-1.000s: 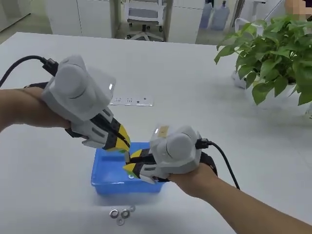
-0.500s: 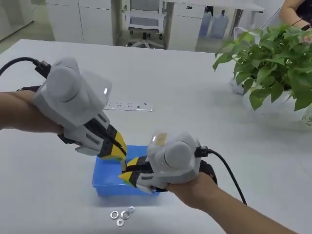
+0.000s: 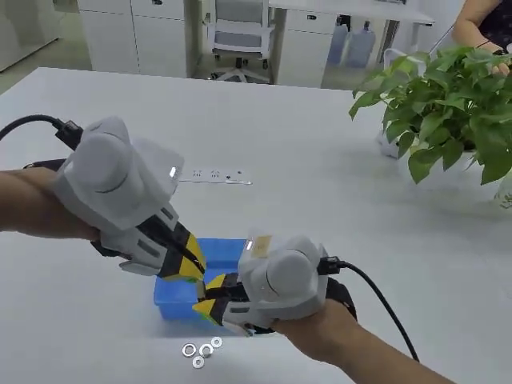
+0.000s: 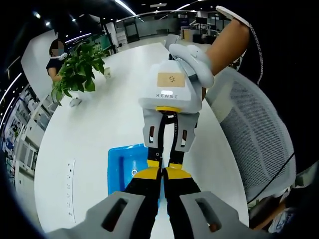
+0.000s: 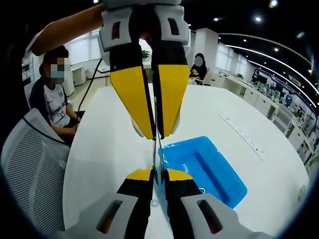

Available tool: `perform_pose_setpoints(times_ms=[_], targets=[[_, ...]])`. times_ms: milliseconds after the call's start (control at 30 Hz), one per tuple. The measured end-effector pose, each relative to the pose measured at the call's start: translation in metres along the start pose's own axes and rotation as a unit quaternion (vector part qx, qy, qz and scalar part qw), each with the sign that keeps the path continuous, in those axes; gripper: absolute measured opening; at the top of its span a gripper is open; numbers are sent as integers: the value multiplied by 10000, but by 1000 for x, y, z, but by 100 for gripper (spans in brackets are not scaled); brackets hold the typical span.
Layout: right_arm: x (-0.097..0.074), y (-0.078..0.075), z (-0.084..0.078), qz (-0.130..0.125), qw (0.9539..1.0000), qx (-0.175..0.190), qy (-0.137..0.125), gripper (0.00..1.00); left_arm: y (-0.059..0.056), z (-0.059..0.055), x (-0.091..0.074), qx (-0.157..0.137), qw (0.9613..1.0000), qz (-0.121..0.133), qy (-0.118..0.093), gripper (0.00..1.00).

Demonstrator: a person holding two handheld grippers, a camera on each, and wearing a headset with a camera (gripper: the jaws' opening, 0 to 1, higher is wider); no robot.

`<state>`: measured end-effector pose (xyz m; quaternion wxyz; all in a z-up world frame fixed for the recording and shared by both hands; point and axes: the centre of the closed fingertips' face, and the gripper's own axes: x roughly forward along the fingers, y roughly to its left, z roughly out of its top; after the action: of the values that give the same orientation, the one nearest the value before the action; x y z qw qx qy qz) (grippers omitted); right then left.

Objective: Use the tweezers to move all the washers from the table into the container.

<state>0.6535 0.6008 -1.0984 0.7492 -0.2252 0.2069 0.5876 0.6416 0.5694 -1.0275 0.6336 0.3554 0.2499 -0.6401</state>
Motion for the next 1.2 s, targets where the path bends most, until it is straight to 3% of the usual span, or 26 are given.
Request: perform_pose_setpoints(times_ms=[600,1200], targets=[[8,25,-21,175,9997,39,140,11,-24,-11,17,-116,9999,-95,29,6],[18,41,-37,282,9993,10,263,11,-40,-23,29,-225,9995,-202,103,6]])
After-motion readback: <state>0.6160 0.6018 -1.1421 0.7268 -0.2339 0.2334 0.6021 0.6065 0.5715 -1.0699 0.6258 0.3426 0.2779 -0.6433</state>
